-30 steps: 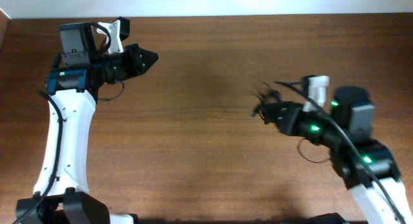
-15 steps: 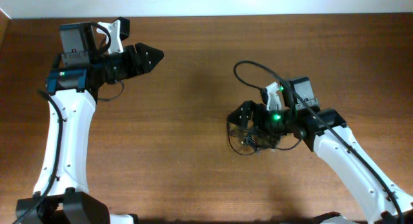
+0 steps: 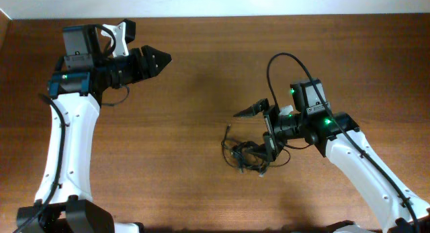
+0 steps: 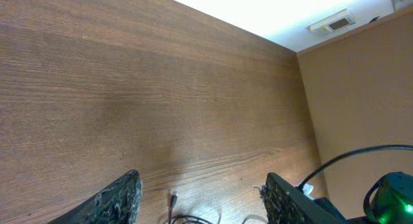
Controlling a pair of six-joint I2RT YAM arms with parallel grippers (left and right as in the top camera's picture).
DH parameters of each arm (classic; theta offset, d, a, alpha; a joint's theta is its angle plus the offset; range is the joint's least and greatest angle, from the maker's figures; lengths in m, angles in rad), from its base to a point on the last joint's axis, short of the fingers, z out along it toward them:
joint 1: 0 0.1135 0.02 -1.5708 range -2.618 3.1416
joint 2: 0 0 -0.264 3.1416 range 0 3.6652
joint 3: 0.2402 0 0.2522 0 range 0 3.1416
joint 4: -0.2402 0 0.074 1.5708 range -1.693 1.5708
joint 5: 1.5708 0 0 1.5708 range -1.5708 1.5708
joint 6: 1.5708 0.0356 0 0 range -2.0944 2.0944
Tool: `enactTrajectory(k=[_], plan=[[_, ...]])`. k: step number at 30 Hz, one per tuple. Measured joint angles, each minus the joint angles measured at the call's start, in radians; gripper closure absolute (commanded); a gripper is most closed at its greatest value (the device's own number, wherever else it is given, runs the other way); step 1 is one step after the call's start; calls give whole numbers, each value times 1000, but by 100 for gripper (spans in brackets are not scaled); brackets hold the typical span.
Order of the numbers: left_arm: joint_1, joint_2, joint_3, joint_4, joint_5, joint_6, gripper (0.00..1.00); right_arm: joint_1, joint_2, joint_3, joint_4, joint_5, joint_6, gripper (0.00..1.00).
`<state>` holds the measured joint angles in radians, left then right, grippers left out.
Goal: Untangle cables
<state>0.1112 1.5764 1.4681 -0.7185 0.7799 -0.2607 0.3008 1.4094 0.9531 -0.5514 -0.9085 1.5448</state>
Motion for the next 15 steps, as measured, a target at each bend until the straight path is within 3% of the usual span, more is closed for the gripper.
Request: enactTrajectory(k=[3,6,15], plan=[[0,0,0,0,0,0,39,0,0,-2,57,-2,148,2],[0,0,0,0,-1,0,39,0,3,-2,233,-9,256,2],[0,0,0,-19,-3,0,40,-13,4,-2,374,39,492,2]])
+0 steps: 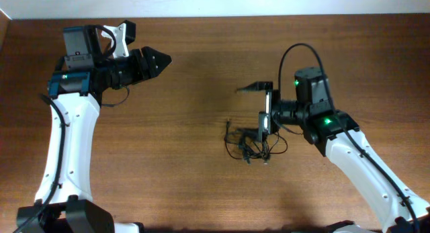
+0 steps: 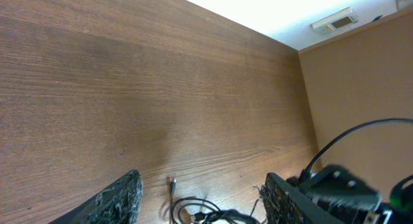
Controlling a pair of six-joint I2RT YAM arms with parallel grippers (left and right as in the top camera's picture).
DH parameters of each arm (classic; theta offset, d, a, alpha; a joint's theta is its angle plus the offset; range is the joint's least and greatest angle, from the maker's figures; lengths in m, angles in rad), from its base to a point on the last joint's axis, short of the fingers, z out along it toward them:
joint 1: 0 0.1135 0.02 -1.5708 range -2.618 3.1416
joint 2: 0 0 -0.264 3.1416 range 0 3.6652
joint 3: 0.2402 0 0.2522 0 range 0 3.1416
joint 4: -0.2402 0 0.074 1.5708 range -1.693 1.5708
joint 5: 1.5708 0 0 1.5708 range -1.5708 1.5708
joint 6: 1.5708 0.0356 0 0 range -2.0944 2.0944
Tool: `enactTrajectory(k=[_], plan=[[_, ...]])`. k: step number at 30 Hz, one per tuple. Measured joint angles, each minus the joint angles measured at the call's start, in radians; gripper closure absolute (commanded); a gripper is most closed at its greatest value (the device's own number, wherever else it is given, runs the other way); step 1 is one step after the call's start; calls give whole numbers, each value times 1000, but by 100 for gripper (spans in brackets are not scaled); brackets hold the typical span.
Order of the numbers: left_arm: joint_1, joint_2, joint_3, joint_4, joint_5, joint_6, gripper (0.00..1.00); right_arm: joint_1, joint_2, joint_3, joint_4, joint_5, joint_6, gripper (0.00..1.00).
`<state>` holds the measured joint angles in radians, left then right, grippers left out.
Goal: Untangle cables
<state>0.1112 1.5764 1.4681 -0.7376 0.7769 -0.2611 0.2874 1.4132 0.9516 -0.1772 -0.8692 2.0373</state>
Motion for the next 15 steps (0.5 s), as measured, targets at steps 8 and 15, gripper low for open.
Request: enactTrajectory(k=[8,15], plan=[[0,0,0,-7,0,0,39,-17,0,1,-190,130,-162,1],[0,0,0,-7,0,0,39,-19,1,2,-636,108,-380,2]])
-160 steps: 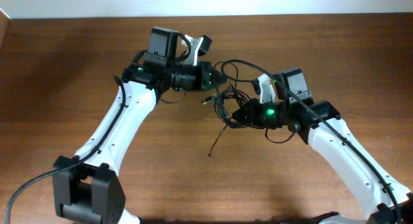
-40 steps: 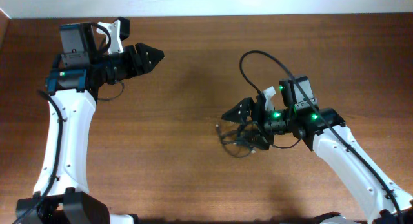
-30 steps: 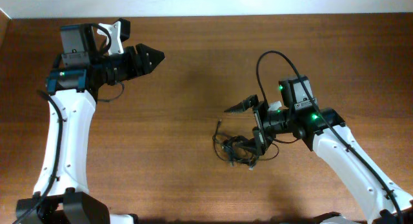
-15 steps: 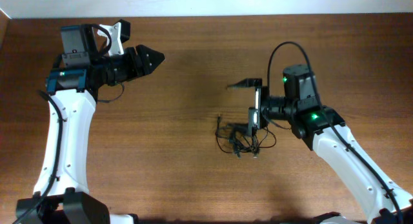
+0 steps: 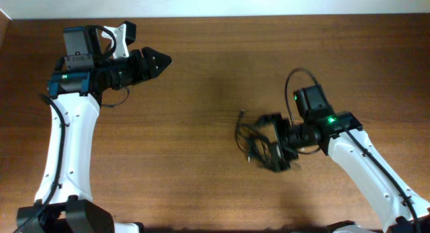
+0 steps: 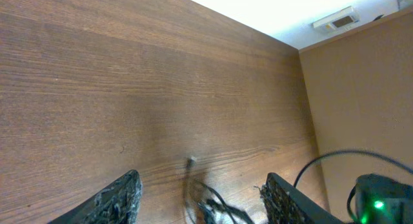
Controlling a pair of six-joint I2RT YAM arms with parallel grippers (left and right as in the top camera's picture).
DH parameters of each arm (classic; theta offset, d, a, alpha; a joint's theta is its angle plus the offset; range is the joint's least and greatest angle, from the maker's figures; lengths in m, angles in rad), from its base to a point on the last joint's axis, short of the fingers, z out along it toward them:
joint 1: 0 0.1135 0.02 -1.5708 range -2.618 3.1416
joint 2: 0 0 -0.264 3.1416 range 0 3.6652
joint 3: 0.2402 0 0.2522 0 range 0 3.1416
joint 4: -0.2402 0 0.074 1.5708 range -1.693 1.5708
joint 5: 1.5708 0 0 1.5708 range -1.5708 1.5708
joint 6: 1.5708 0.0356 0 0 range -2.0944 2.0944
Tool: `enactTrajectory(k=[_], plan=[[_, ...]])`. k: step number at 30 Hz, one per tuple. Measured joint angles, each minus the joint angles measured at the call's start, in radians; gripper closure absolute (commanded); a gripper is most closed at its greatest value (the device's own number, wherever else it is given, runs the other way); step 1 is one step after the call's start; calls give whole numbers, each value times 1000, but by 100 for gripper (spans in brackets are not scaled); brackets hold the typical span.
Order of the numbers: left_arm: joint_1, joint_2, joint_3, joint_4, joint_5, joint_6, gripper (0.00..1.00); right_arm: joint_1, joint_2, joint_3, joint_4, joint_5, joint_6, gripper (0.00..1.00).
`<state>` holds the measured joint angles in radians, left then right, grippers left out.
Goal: Untangle cables
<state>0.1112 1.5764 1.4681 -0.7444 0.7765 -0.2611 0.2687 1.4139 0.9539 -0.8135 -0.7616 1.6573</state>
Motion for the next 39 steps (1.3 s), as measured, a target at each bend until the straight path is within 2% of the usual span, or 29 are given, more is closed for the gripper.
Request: enactTrajectory(k=[1,2,8,10,12,15,16,17,19,20,22,27,35,39], plan=[[0,0,0,-3,0,0,39,0,0,-2,-89,-29,-18,1],[0,0,0,-3,0,0,39,0,0,-2,-105,-42,-33,2],[0,0,0,-4,0,-1,38,0,0,-2,-110,-90,-106,1],[0,0,0,-4,0,-5,38,0,0,-2,-110,-99,-66,1],[0,0,0,-4,0,-18,38,0,0,-2,-90,-101,95,1],[0,0,0,-5,1,-27,38,-1,5,-9,187,-63,278,0],[0,0,0,-3,0,-30,38,-2,14,-9,326,-42,306,0],[0,0,0,-4,0,-31,38,-5,31,-2,500,-25,341,5],[0,0,0,-6,1,-34,39,-5,61,0,770,-10,376,1],[0,0,0,-5,0,-34,38,-5,74,7,834,-10,387,1],[0,0,0,-7,0,-35,38,-1,82,13,783,-25,399,1],[0,0,0,-8,0,-37,37,69,118,1,400,-89,359,2],[0,0,0,-13,0,-38,36,112,120,2,341,-187,215,1],[0,0,0,-17,0,-38,34,112,120,2,329,-179,6,2]])
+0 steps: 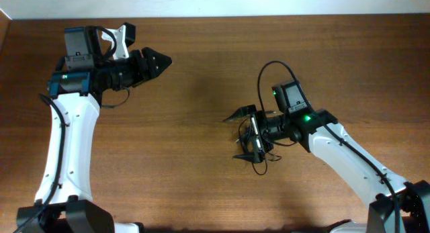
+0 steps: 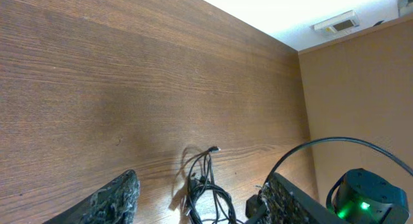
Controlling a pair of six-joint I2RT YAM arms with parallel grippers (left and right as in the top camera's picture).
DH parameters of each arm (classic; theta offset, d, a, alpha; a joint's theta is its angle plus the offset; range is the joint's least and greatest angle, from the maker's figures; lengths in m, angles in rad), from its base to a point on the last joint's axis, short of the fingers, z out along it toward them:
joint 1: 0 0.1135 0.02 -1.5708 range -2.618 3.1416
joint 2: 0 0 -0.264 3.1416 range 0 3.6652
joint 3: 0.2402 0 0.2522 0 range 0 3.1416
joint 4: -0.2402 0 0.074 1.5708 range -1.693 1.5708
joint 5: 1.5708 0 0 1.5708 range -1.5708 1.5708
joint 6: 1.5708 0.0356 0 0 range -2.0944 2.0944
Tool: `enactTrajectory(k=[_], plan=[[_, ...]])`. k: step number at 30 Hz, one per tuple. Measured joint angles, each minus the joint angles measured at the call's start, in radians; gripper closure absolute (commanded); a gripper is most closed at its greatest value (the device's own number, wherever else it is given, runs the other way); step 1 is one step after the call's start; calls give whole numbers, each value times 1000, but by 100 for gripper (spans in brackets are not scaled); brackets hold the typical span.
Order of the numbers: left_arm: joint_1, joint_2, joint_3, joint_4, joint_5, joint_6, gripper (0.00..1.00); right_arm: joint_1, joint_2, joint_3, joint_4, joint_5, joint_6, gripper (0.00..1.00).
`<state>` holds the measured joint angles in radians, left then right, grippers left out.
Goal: Untangle cables
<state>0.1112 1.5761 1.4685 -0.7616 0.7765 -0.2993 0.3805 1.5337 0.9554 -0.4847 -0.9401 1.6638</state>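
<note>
A tangle of thin black cables lies on the wooden table right of centre; in the left wrist view the cables show as loops with a plug end pointing away. My right gripper is open wide, one finger to each side of the tangle, which sits close to its palm. Whether the fingers touch the cables I cannot tell. My left gripper hangs open at the far left, well away from the cables, and the left gripper has nothing between its fingers.
The right arm's own black supply cable arches above its wrist. A tan wall rises beyond the table's edge in the left wrist view. Bare wood lies between the two arms.
My right gripper has moved left and turned, and now stands open around the tangle. The cables lie slightly lower and more bunched. The left arm has not moved.
At first my right gripper stood open over the tangle at the table's middle right. Then it was turned on its side by the cables, then further right with the cables blurred beside it. Now it straddles them, open. The left arm stayed still throughout.
</note>
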Motion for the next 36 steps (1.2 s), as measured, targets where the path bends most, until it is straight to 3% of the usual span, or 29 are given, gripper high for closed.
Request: enactTrajectory(k=[2,5,7,10,12,15,20,23,26,27,29,32,36], plan=[[0,0,0,-4,0,0,34,0,0,0,-27,1,-124,7],[0,0,0,-7,-4,0,33,0,0,0,-66,33,-326,7],[0,0,0,-8,-7,0,32,0,0,0,-71,45,-388,2],[0,0,0,-10,-8,0,31,0,0,2,-117,34,-439,1],[0,0,0,-9,-8,0,32,0,0,13,-341,24,-392,1],[0,0,0,-11,-10,0,32,0,0,0,-488,18,-270,2],[0,0,0,-13,-11,0,31,0,0,0,-352,-5,-73,1],[0,0,0,-18,-11,0,29,0,0,0,-148,-8,-50,2],[0,0,0,-21,-11,0,18,0,0,4,6,106,-216,2],[0,0,0,-22,-11,-5,12,-2,0,8,-2,150,-273,2],[0,0,0,-27,-11,-8,9,-9,0,14,-51,198,-371,2],[-9,0,0,-50,-24,-7,4,-59,0,87,-294,345,-503,2],[-58,0,0,-79,-79,-7,1,-138,-11,326,-636,584,-723,3]])
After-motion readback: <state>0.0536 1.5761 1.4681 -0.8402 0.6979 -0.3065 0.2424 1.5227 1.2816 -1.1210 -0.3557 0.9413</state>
